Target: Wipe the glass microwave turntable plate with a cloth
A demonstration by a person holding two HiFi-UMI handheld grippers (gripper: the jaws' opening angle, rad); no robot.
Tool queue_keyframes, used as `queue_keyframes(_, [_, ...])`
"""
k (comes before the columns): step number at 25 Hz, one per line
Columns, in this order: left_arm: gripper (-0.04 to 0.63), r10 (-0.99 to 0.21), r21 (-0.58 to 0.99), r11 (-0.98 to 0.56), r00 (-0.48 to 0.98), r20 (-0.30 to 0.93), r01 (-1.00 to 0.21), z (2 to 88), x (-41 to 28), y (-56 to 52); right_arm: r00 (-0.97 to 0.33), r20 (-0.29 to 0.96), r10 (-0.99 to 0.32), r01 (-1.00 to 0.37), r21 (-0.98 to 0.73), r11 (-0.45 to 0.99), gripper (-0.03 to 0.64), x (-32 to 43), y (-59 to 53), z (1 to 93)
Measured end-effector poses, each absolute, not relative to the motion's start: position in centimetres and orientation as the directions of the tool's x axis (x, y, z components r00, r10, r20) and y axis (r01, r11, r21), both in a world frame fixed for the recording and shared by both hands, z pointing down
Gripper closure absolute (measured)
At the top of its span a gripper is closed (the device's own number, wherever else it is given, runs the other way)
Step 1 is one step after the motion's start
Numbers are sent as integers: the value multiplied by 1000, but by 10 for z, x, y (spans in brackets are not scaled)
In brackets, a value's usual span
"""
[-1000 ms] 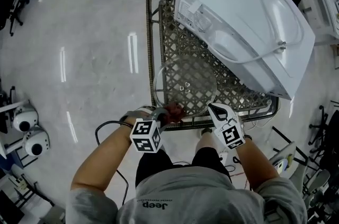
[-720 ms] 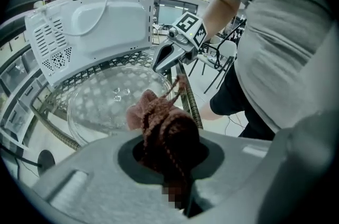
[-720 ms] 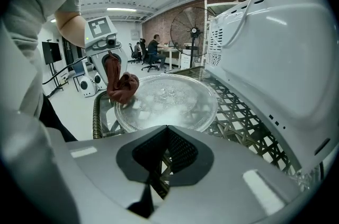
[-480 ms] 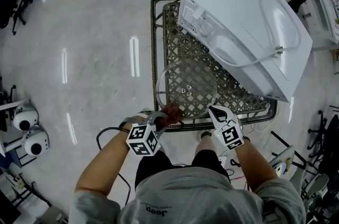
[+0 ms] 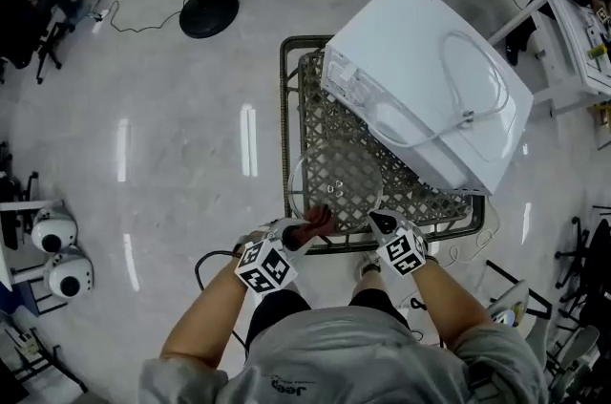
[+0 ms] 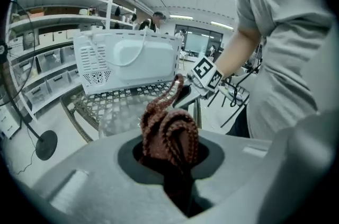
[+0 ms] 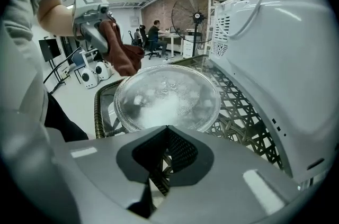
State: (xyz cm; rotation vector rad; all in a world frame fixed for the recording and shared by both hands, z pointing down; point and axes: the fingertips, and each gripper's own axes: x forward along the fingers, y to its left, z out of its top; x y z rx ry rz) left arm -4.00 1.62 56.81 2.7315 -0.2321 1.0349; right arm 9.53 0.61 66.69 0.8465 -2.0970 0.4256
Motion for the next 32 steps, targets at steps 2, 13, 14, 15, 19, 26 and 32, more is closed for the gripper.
queue_keyframes(2, [534,-104,148,-956,763,638,-255,551,-37,9,-431,810,-397,-681,-4,732,607,94,7,665])
queue_keyframes(13, [534,-300,144,-897,816,495,-417,444,-53,-27,-482,712,-510,-698,40,715,604,84,-32,553])
queue_keyframes(14, [534,-322,141,-890,817,479,-434,433,-57,-31,-491,689,-533,-707,42,706,607,84,-39,535])
queue_keyframes(15, [534,-343,144,-881,818,462,-451,421,-61,-35,-501,667,-552,-713,44,700,607,85,-45,517])
queue_keyframes(19, [534,-424,180,-836,818,388,-519,379,-76,-45,-529,592,-608,-733,41,679,607,92,-64,450])
queue_keyframes(26, [534,-536,259,-751,790,298,-607,338,-102,-49,-570,490,-660,-759,-5,651,607,104,-71,375])
queue_keyframes(32, [534,-575,348,-698,780,249,-626,334,-107,-53,-579,440,-686,-782,-62,620,607,112,-80,358])
